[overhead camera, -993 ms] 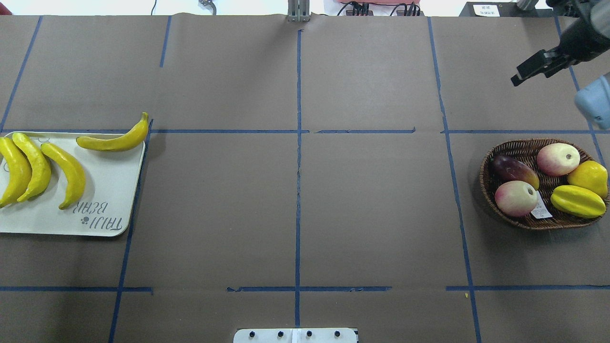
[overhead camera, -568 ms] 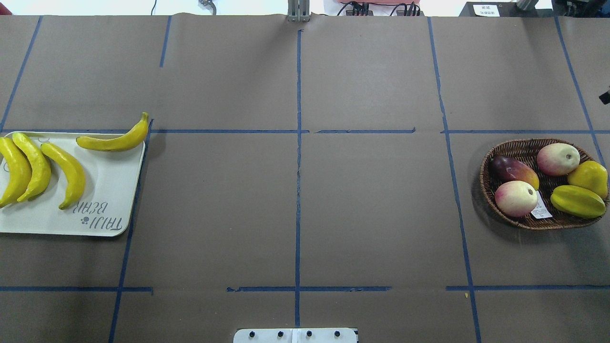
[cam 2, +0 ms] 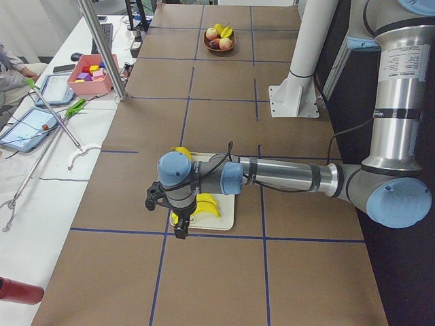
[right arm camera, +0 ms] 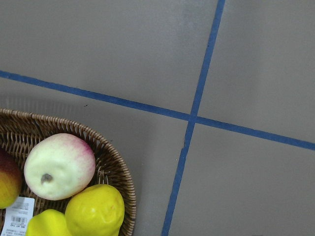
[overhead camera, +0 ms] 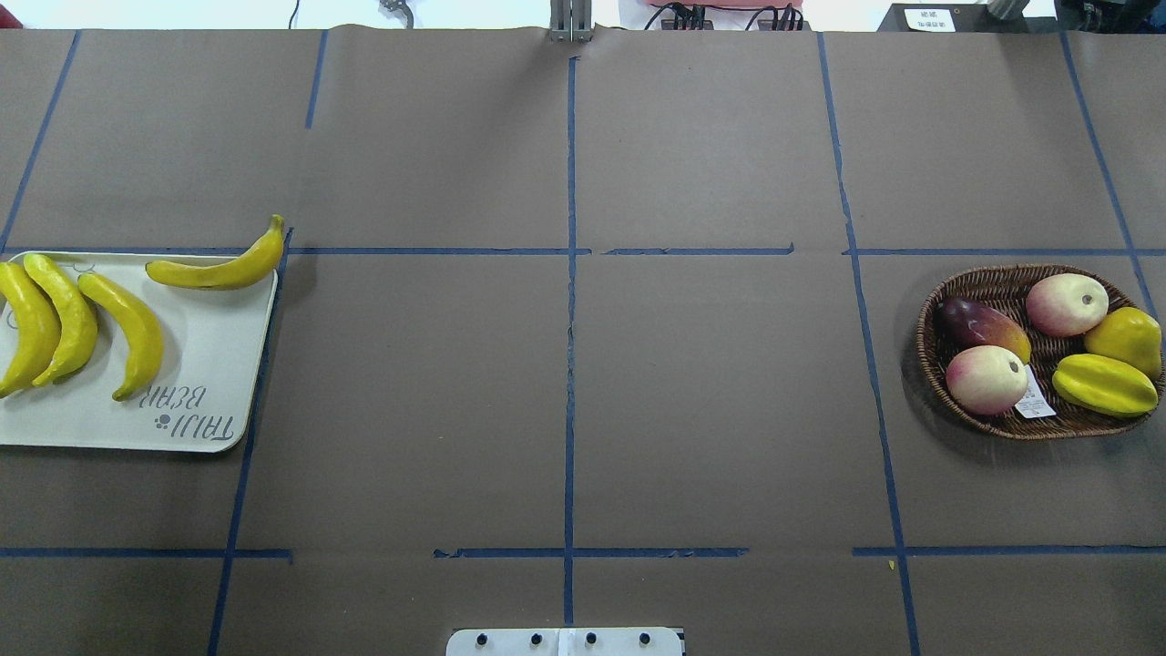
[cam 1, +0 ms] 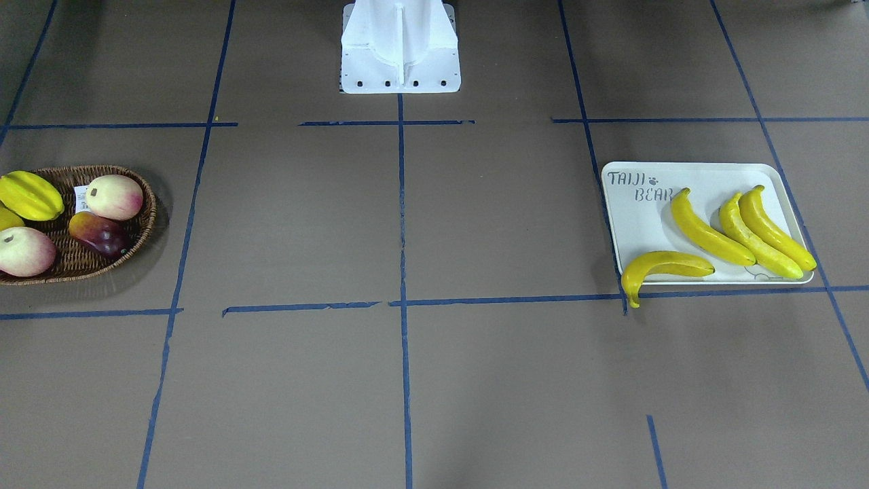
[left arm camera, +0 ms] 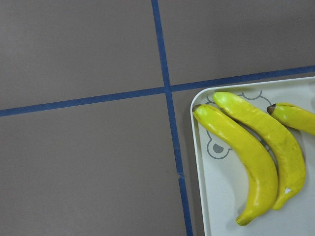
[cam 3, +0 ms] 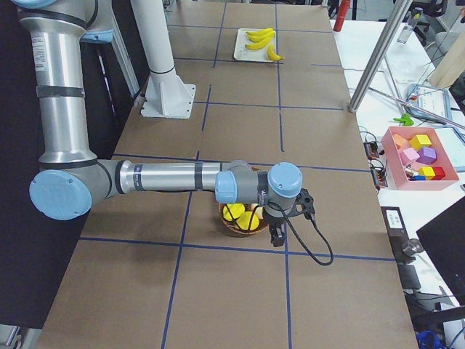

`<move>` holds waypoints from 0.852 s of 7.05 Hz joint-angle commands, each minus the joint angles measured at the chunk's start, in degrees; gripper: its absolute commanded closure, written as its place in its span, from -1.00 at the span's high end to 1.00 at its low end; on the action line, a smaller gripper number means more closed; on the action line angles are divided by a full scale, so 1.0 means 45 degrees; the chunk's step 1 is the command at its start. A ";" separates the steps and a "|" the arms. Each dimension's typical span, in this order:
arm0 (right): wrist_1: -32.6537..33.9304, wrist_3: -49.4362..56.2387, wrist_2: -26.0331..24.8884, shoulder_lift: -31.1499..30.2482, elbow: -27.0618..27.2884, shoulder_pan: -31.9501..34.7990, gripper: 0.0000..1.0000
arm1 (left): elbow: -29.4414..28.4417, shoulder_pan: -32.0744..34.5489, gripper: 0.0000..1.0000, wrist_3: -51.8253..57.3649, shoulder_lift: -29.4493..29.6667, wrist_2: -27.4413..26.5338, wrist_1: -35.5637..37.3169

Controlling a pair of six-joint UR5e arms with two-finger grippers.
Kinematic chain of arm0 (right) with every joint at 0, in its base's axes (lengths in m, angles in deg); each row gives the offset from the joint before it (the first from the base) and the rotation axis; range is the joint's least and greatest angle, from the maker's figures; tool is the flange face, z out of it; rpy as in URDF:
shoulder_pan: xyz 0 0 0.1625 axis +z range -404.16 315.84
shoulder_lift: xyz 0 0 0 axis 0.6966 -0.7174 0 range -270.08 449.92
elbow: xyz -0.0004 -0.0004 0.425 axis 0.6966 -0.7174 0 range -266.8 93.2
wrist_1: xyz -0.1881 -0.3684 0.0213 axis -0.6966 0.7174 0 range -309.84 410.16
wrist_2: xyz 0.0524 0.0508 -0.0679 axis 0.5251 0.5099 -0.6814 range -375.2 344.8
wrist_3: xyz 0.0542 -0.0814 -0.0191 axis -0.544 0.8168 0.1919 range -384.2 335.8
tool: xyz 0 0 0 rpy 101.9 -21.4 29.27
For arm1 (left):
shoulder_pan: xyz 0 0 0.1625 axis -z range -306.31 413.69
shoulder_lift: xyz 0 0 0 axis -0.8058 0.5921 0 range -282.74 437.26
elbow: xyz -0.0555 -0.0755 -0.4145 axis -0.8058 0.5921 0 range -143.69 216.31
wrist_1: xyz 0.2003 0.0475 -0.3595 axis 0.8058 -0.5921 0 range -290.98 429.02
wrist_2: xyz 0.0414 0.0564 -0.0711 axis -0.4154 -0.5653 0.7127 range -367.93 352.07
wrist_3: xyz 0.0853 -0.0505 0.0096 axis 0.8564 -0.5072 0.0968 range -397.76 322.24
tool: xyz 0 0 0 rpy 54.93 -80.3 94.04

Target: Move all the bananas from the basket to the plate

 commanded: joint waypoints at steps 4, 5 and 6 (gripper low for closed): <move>-0.0200 -0.0988 -0.0596 0.0026 0.0041 -0.0281 0.98 | 0.0411 0.0047 1.00 -0.0087 -0.0074 -0.0340 0.0715; -0.0240 -0.0989 -0.0577 0.0007 0.0021 -0.0321 0.98 | 0.0836 0.0046 0.99 0.0009 -0.0054 -0.0303 0.0715; -0.0376 -0.0989 -0.0596 -0.0012 -0.0017 -0.0360 0.98 | 0.1033 -0.0012 0.99 0.0010 -0.0170 -0.0322 0.0715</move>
